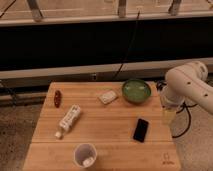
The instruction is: Place the bottle in the ceramic bowl
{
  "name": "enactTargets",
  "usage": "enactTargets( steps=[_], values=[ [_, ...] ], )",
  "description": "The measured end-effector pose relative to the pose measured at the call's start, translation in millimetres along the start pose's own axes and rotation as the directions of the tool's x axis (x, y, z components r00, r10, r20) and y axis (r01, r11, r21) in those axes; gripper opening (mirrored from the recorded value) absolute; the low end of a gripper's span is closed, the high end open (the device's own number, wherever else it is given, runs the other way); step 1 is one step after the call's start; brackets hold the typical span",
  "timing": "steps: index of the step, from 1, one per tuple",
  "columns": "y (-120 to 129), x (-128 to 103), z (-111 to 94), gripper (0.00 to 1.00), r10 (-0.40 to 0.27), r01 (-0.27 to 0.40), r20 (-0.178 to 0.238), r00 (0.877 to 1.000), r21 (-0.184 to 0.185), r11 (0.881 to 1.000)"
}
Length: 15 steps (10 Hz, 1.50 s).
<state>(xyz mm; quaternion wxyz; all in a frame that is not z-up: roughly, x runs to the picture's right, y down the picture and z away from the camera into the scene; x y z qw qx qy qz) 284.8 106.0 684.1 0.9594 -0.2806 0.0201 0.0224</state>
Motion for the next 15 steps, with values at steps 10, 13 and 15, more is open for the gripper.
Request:
enactTargets(
  steps=[10, 13, 15],
  values=[
    [-11.3, -69.5, -6.9, 0.8, -0.158, 0.16, -0.051, 0.986, 0.029, 0.987],
    [-11.3, -80.7, -10.3, 0.8, -0.217, 0.22, -0.075, 0.973, 0.031, 0.975],
    [-17.2, -114.0, -10.9, 0.8, -0.275, 0.279, -0.081, 0.958, 0.04, 0.96]
  ],
)
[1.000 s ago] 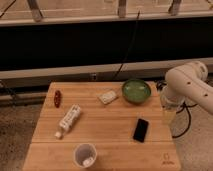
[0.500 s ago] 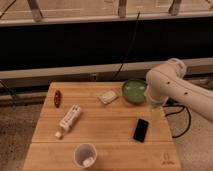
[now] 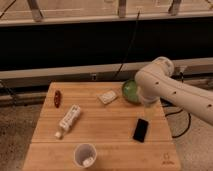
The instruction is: Place the bottle in the ceramic bowl
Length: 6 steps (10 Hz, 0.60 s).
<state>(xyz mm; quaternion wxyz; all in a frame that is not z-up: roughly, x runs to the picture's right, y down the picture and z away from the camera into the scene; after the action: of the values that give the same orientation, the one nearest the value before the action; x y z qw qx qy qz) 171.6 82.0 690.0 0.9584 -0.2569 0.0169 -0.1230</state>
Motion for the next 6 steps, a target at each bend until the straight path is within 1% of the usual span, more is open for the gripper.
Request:
enactTargets(
  steps=[2, 4, 6],
  values=[
    [-7.4, -19.0, -2.2, 0.8, -0.045, 0.045, -0.007, 0.999, 0.006, 0.999],
    [-11.9, -28.4, -3.7, 0.8, -0.097, 0.097, -0.015, 0.995, 0.013, 0.995],
    [-19.8, -41.6, -4.8, 0.8, -0.13, 0.13, -0.012, 0.991, 0.02, 0.991]
  ],
)
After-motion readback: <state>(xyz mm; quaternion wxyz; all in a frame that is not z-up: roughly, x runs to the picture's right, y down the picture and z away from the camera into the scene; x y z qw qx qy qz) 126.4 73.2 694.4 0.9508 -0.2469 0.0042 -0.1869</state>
